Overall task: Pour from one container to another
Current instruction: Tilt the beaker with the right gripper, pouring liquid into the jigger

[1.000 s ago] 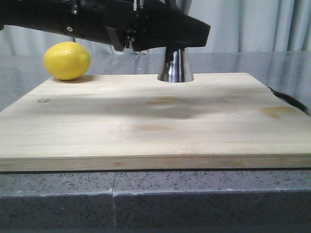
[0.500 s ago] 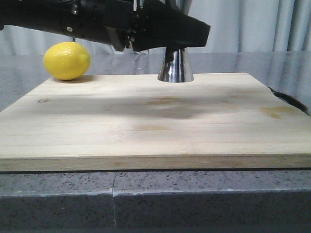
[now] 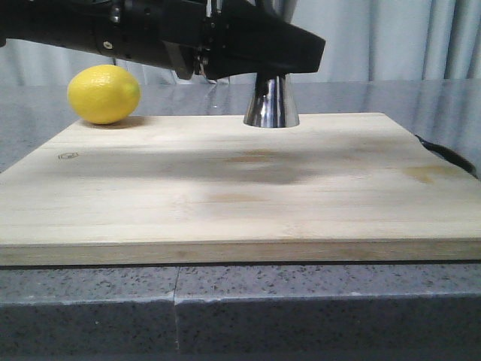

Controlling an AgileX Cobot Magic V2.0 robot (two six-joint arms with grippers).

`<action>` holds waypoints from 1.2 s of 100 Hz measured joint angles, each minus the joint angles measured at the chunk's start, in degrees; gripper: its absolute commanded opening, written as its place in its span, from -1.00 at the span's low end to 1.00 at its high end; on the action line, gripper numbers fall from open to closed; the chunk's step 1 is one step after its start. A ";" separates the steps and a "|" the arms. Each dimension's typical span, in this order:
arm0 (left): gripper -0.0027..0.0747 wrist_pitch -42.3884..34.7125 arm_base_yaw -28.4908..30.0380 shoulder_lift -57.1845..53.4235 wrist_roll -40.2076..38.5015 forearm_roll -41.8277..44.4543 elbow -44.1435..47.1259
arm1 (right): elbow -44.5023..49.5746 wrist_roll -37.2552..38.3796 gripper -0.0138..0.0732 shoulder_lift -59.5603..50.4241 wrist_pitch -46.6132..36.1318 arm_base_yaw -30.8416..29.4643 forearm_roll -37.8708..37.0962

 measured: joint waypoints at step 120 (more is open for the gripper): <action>-0.98 0.00 0.00 0.00 0.00 0.00 0.00 | 0.00 0.00 -0.14 0.00 0.03 0.00 -6.93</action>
